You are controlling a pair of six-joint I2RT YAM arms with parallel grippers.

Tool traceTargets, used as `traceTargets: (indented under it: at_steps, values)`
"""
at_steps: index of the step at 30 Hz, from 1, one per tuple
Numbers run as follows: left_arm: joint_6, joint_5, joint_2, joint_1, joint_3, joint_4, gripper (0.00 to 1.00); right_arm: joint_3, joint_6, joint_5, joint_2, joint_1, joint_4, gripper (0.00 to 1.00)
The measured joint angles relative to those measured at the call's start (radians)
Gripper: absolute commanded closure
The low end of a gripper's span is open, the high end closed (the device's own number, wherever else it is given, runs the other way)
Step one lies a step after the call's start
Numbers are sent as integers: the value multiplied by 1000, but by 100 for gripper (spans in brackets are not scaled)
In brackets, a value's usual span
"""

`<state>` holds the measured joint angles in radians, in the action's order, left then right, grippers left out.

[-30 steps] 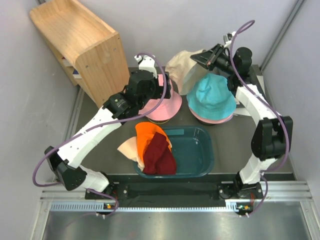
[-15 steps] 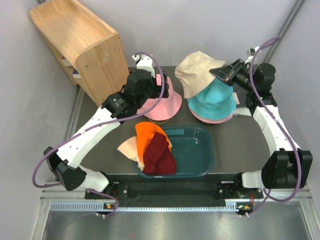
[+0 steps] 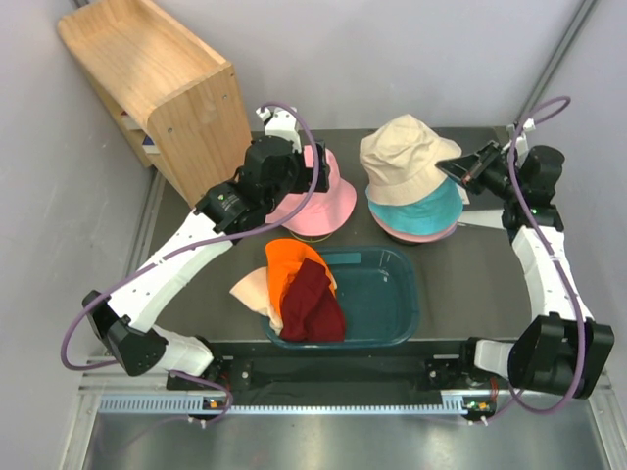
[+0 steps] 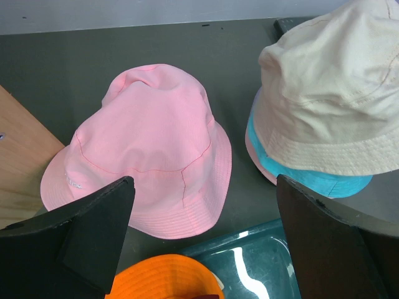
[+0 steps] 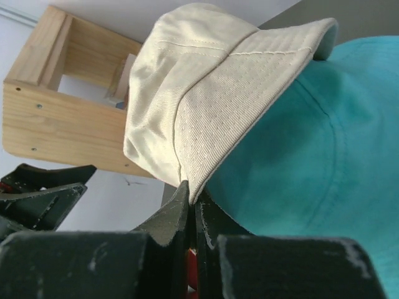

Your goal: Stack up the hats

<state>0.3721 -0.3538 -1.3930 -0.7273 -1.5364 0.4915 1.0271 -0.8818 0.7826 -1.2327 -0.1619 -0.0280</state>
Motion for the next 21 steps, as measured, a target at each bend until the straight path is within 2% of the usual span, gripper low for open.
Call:
traceTargets:
  at_steps: [5,10,21]
  values:
    - [0,9,1,0,0,0,1,-18,63,5,21,-39,90,100]
    - [0,29,1,0,0,0,1,-109,100,0,29,-68,148,100]
    - [0,76,-4,0,0,-3,1,-169,168,1,18,-125,171,100]
